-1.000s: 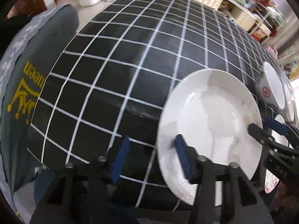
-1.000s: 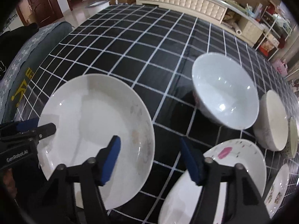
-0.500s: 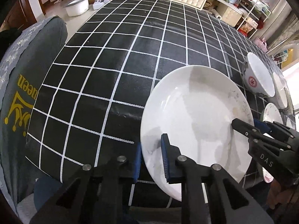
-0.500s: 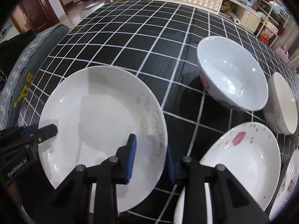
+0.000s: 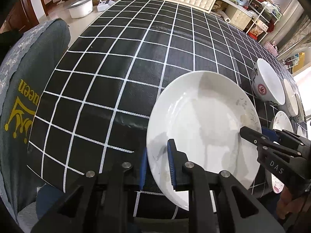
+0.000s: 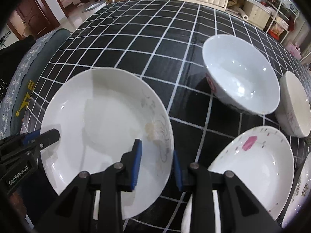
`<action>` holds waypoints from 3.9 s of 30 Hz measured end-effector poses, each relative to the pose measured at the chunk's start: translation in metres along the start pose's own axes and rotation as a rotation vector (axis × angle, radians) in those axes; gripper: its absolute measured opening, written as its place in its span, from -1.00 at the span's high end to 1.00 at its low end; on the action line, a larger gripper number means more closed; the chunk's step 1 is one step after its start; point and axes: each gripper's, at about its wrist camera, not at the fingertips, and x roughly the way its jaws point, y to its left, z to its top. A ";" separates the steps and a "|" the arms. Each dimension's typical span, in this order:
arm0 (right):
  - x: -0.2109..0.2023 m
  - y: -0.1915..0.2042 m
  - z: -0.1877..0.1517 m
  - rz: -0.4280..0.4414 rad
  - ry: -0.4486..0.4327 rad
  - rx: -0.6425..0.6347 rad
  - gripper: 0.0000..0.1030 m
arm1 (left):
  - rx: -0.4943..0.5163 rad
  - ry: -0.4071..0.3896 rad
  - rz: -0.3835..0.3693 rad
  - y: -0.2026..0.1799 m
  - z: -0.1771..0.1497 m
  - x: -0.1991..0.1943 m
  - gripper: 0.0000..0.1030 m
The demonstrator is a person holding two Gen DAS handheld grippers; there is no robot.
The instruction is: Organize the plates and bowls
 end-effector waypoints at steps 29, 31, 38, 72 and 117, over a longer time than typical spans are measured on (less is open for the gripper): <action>-0.100 -0.112 -0.086 -0.047 -0.161 0.168 0.04 | 0.217 -0.122 -0.126 -0.126 -0.041 -0.074 0.62; -0.102 -0.124 -0.094 -0.057 -0.167 0.193 -0.07 | 0.235 -0.102 -0.152 -0.143 -0.045 -0.068 0.46; -0.101 -0.161 -0.116 -0.061 -0.158 0.254 -0.10 | 0.289 -0.020 -0.203 -0.182 -0.056 -0.037 0.31; -0.045 -0.189 -0.089 -0.063 -0.048 0.202 0.33 | 0.267 0.076 -0.149 -0.193 -0.047 0.023 0.76; -0.059 -0.060 -0.047 0.057 -0.145 0.071 0.57 | 0.099 -0.068 -0.036 -0.051 -0.038 -0.052 0.76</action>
